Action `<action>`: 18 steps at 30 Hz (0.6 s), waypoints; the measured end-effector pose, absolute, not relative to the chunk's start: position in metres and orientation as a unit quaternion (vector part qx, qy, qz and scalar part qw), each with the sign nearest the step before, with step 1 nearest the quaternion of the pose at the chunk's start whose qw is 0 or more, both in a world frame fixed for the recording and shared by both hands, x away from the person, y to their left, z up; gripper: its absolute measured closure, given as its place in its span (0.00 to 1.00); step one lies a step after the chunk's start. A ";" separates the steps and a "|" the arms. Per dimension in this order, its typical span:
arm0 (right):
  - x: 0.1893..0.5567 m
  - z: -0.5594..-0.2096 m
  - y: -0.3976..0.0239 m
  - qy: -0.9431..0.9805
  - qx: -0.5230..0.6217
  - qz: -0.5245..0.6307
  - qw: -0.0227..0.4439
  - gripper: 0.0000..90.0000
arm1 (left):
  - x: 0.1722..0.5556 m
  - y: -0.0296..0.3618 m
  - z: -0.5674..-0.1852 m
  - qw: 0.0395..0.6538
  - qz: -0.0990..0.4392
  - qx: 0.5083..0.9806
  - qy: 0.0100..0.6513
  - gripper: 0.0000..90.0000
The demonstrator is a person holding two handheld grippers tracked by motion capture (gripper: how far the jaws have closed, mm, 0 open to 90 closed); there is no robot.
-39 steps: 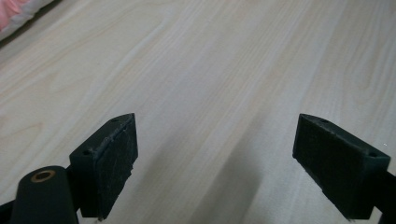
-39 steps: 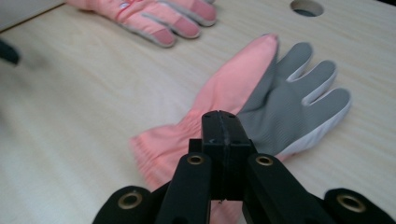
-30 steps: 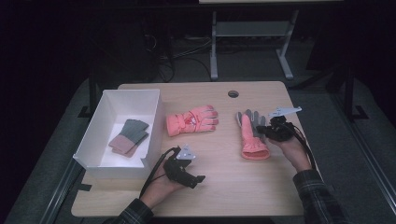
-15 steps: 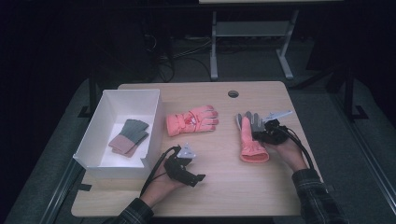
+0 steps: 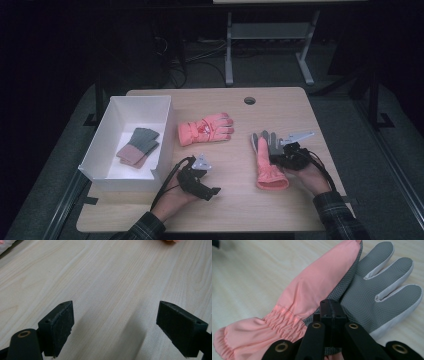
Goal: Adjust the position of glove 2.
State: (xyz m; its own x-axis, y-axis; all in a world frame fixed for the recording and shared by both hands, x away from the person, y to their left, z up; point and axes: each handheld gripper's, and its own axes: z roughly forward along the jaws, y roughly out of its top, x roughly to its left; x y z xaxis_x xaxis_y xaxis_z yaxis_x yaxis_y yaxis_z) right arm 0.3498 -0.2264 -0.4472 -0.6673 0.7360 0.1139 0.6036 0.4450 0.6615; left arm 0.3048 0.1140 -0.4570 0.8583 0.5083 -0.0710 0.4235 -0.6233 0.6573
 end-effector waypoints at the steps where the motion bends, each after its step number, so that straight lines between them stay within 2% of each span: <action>1: 0.346 -0.447 -0.225 0.845 0.397 0.346 0.093 1.00 | 0.305 0.114 -0.457 0.348 0.061 0.900 0.257 0.16; 13: 0.300 -0.444 -0.202 0.863 0.363 0.343 0.076 1.00 | 0.304 0.113 -0.456 0.339 0.060 0.905 0.251 0.16; 18: 0.296 -0.436 -0.205 0.857 0.359 0.362 0.083 1.00 | 0.304 0.113 -0.456 0.337 0.060 0.906 0.248 0.16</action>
State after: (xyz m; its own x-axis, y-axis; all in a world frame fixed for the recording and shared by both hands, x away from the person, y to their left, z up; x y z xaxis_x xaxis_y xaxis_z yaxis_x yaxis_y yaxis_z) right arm 0.2956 -0.2050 -0.4359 -0.7290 0.6745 0.1167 0.5539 0.4811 0.6795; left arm 0.3038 0.1128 -0.4557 0.8695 0.4905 -0.0577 0.4092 -0.6499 0.6405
